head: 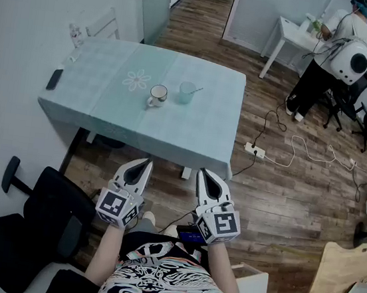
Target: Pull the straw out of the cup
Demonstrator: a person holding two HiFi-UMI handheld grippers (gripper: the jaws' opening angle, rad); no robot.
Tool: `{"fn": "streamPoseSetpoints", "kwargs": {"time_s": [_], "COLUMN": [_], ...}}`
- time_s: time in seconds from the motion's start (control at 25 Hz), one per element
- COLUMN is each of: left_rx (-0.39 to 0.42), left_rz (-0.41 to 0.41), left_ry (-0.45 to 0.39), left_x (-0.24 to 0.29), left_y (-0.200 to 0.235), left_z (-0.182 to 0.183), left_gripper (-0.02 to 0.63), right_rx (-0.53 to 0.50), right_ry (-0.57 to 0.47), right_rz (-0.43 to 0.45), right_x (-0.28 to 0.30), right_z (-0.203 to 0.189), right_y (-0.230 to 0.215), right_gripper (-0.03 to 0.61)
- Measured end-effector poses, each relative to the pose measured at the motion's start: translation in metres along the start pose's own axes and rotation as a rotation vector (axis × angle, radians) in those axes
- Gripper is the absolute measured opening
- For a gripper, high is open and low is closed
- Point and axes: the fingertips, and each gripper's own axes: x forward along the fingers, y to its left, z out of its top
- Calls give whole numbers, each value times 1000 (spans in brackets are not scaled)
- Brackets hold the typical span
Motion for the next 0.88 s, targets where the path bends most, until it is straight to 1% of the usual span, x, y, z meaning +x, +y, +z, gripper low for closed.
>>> {"fn": "streamPoseSetpoints", "kwargs": {"time_s": [0.12, 0.24, 0.36, 0.44, 0.56, 0.88], "left_rx": [35, 38, 38, 34, 35, 44], "left_rz": [64, 74, 85, 95, 87, 60], "left_ry": [25, 32, 26, 38, 48, 31], "left_x": [0, -3, -2, -2, -1, 15], "left_y": [11, 8, 4, 2, -7, -16], "left_z": [-1, 0, 2, -3, -7, -1], "left_gripper": [-2, -2, -2, -2, -2, -2], "right_rx": [1, 1, 54, 72, 65, 73], "right_ry": [-3, -3, -26, -32, -27, -18], "right_rz": [-6, -4, 0, -8, -32, -59], "right_x": [0, -6, -13, -17, -24, -24], "right_z": [2, 1, 3, 3, -2, -6], "right_y": [3, 6, 4, 1, -8, -29], "right_gripper": [26, 26, 25, 25, 25, 25]}}
